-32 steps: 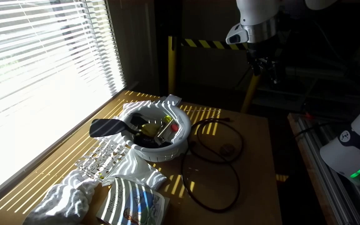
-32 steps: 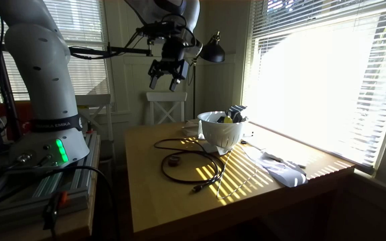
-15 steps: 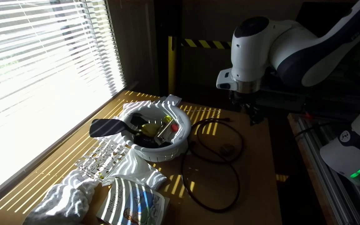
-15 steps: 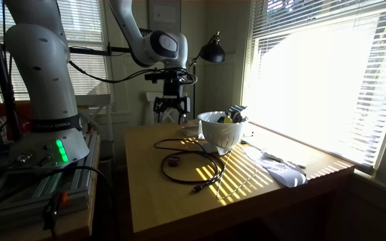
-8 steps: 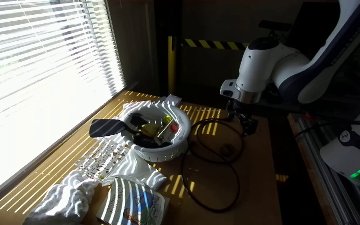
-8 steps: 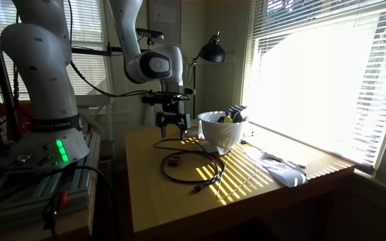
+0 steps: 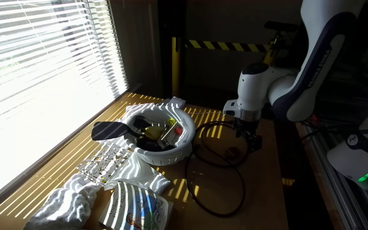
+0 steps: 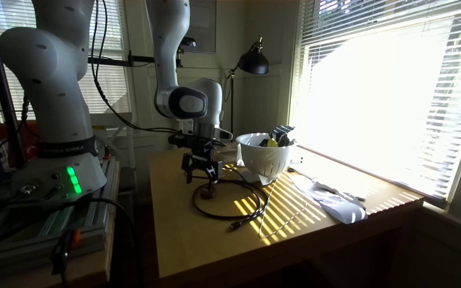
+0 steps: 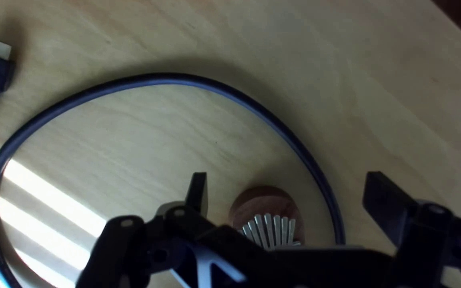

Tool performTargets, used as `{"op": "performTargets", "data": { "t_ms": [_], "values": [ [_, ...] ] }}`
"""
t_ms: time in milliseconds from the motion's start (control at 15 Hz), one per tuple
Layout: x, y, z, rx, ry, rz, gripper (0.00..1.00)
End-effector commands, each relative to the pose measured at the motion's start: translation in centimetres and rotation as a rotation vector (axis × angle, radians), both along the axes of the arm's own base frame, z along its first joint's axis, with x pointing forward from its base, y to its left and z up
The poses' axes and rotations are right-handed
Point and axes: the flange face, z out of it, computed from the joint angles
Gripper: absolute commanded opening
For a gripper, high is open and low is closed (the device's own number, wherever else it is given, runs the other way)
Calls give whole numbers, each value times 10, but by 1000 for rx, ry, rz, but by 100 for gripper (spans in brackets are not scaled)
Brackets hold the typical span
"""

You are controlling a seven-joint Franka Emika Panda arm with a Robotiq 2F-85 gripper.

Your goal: Put the black object inside the bin

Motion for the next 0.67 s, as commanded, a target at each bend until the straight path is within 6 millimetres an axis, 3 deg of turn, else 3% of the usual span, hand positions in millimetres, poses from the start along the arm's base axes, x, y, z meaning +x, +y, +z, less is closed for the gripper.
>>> {"op": "performTargets", "data": {
  "t_ms": [0,67,600],
  "values": [
    [14,3,-13,-17,71,-11,100],
    [5,0,-6,-8,32,-1,100],
    [32,0,-13,-25,-20,-37,100]
  ]
}}
